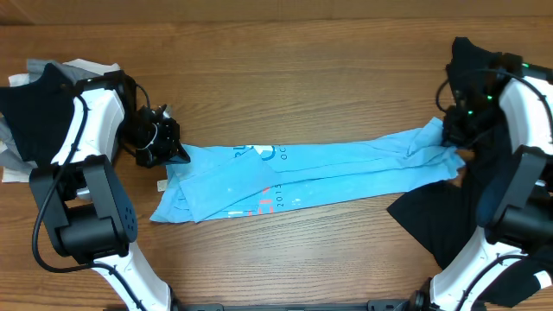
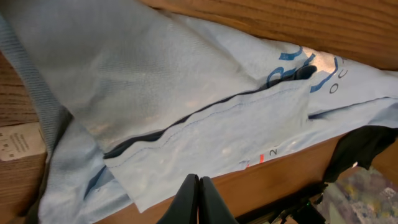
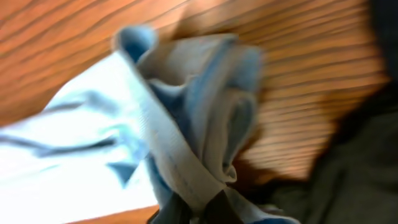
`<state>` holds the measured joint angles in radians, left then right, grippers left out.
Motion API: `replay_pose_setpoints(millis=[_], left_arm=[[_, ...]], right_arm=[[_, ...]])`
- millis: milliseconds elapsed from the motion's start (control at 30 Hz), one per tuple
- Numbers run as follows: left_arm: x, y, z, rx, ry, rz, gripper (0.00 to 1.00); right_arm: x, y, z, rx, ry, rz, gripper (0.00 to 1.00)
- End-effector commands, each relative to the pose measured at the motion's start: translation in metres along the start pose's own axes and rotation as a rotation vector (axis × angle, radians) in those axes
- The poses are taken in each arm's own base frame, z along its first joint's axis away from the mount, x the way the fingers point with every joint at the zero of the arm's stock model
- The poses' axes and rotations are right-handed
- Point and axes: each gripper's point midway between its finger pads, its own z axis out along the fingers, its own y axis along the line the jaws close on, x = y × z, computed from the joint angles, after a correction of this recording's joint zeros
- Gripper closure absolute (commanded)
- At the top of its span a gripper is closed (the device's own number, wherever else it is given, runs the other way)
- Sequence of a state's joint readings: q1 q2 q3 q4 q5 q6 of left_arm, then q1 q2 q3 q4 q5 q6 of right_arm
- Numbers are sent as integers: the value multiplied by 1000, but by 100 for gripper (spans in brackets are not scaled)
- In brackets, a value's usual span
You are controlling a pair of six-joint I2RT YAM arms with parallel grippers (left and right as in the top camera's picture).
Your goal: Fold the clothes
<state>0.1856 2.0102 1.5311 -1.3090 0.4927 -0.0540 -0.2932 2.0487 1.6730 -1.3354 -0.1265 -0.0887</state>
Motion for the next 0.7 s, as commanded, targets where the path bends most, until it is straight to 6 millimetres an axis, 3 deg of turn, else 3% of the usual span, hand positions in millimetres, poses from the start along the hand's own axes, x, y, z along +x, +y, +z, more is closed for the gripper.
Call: replay_pose_setpoints(millis=[0,233,667], left_arm=[[-2,-4,-6,-1,-26,-4,94],[-2,-4,-6,-1,-26,-5,94],[-2,-4,-6,-1,-23,-9,93]], right_arm=[[6,51,-19,-29,-32,-111,96],[31,124,-6,-10,16,-210,96],[82,225,16,1,29,-388,96]])
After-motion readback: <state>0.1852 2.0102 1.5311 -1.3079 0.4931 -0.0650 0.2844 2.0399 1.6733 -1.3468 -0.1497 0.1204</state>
